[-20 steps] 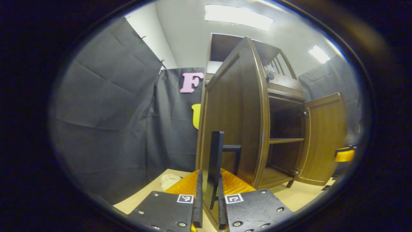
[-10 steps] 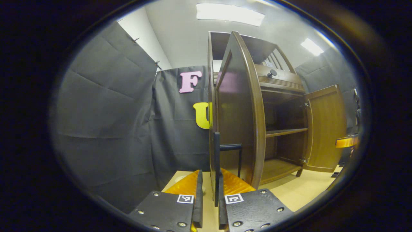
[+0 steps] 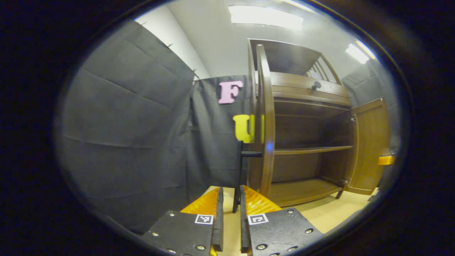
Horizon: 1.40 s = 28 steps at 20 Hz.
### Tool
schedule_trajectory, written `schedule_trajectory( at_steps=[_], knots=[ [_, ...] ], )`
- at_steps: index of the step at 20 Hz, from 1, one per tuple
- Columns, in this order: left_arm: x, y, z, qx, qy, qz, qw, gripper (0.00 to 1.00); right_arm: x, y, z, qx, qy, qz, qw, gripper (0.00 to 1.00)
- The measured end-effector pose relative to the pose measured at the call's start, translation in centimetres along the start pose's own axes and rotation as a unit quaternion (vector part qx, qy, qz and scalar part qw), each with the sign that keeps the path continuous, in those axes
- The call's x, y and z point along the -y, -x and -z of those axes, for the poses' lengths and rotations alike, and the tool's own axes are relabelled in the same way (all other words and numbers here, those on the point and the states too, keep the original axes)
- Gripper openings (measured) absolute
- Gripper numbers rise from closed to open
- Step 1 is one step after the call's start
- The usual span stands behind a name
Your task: Open the right door of the double-door shoe cabinet with the right hand, and open the left door with the left hand.
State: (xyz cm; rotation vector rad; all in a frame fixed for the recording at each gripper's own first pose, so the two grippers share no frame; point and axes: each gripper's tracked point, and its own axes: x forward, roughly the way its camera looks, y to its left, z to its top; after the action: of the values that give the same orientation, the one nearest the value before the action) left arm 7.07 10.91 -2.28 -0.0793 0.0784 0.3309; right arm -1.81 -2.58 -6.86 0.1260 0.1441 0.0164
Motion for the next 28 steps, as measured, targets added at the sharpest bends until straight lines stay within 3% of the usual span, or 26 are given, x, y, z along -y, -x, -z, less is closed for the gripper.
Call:
schedule_trajectory(
  at_steps=[1, 2, 3, 4, 5, 8, 10, 14, 16, 22, 23, 24, 28],
  knots=[
    [0.3, 0.2, -0.5, 0.005, 0.012, -0.008, 1.000, 0.14, 0.2, 0.1, 0.0, -0.001, 0.001, 0.004, 1.000, 0.94],
    [0.4, 0.4, -1.1, 0.013, 0.021, -0.016, 1.000, 0.13, 0.3, 0.1, -0.1, 0.000, 0.003, 0.007, 1.000, 0.93],
    [0.7, 0.7, -1.5, 0.020, 0.029, -0.015, 0.999, 0.24, 0.5, 0.0, -0.1, 0.001, 0.006, 0.008, 1.000, 0.94],
    [1.6, 1.3, -2.2, 0.028, 0.037, -0.009, 0.999, 0.24, 0.6, 0.1, -0.3, 0.004, 0.010, 0.008, 1.000, 0.94],
    [2.3, 1.8, -3.0, 0.035, 0.042, 0.001, 0.998, 0.18, 0.7, 0.0, -0.3, 0.005, 0.014, 0.008, 1.000, 0.94],
    [5.7, 3.5, -3.9, 0.048, 0.045, 0.004, 0.998, 0.32, 1.4, 0.1, -0.5, 0.006, 0.026, 0.016, 1.000, 0.93],
    [8.9, 3.8, -5.1, 0.065, 0.037, 0.031, 0.997, 0.39, 1.8, 0.0, -0.9, 0.012, 0.028, 0.022, 0.999, 0.93],
    [12.7, 2.9, -6.2, 0.072, -0.008, 0.046, 0.996, 0.79, 1.6, -0.4, -1.3, 0.021, 0.020, 0.019, 0.999, 0.94],
    [13.5, 1.3, -5.3, 0.054, -0.001, 0.044, 0.998, 0.99, 1.6, -0.6, -1.5, 0.021, 0.020, 0.014, 0.999, 0.94],
    [15.0, -1.3, -3.3, 0.015, 0.023, 0.041, 0.999, 0.99, 1.4, -1.3, -2.2, 0.029, 0.026, -0.001, 0.999, 0.94],
    [15.1, -1.7, -3.1, 0.012, 0.024, 0.041, 0.999, 0.95, 1.3, -1.2, -2.2, 0.028, 0.029, -0.005, 0.999, 0.94],
    [15.2, -1.6, -2.9, 0.009, 0.024, 0.043, 0.999, 0.99, 1.4, -1.2, -2.1, 0.026, 0.035, -0.006, 0.999, 0.94],
    [15.2, -1.7, -3.0, 0.006, 0.018, 0.047, 0.999, 0.99, 2.2, -1.3, -2.1, 0.025, 0.066, -0.001, 0.997, 0.94]
  ],
)
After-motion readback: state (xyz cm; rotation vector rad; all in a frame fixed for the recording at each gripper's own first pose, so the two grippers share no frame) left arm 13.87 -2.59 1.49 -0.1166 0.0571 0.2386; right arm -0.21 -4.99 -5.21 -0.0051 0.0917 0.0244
